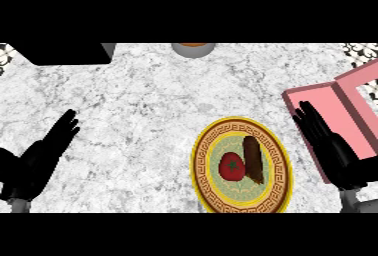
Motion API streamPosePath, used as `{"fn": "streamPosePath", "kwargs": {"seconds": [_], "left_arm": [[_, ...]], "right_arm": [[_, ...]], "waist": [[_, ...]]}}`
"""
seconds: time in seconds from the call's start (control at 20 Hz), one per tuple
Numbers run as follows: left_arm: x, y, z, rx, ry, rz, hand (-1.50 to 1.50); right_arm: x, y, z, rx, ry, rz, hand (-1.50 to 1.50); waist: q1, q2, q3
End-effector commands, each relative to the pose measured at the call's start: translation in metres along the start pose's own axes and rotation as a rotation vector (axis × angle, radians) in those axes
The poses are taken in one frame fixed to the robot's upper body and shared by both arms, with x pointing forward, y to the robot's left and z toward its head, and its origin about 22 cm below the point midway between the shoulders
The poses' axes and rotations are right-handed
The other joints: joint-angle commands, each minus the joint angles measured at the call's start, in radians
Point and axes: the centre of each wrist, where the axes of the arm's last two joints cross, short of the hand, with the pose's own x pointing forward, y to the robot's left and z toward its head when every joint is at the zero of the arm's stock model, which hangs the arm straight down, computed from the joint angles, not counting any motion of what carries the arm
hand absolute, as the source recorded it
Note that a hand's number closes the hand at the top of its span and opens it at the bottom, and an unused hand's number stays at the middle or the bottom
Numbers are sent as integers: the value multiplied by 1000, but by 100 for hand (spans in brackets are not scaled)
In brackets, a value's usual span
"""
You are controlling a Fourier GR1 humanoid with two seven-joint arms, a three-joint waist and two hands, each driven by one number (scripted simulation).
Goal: Pick the tomato from the plate and place it in the cardboard box
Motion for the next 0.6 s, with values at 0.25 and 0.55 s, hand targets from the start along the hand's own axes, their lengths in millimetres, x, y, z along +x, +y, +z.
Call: {"fn": "streamPosePath", "kwargs": {"seconds": [0.25, 0.55], "left_arm": [[13, 10, -9, 156, -89, 146, 0], [3, 26, -1, 140, -38, 179, 0]], "right_arm": [[59, 30, 21, -246, -107, 9, -150], [42, 46, 45, -551, -471, 284, -150]], "waist": [[8, -24, -1], [3, -26, 0]]}}
